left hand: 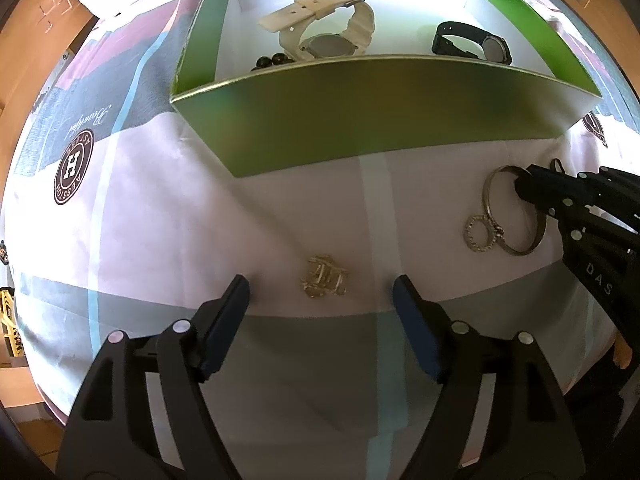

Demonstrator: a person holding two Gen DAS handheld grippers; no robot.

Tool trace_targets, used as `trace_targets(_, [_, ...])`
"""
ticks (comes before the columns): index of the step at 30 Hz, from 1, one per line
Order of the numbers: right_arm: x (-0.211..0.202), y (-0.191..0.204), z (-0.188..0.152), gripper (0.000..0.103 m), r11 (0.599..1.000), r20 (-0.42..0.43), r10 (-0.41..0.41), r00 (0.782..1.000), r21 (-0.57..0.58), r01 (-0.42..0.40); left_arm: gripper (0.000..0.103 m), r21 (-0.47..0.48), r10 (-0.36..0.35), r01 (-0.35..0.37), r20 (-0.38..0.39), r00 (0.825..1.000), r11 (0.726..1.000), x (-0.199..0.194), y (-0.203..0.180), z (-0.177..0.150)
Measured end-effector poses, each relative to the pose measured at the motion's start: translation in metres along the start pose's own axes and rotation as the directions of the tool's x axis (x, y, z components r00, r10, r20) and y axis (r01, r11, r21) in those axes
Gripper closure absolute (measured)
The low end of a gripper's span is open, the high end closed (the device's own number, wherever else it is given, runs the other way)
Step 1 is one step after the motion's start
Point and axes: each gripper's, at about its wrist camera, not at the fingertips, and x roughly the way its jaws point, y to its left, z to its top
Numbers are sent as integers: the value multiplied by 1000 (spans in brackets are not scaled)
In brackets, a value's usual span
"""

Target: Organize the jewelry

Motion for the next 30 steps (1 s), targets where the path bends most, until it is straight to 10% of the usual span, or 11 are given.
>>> trace_targets(30, [-3, -5, -4, 69, 1000, 4, -21, 1000, -2, 21, 21, 0, 11, -11, -1, 1000, 1000, 3, 5, 0])
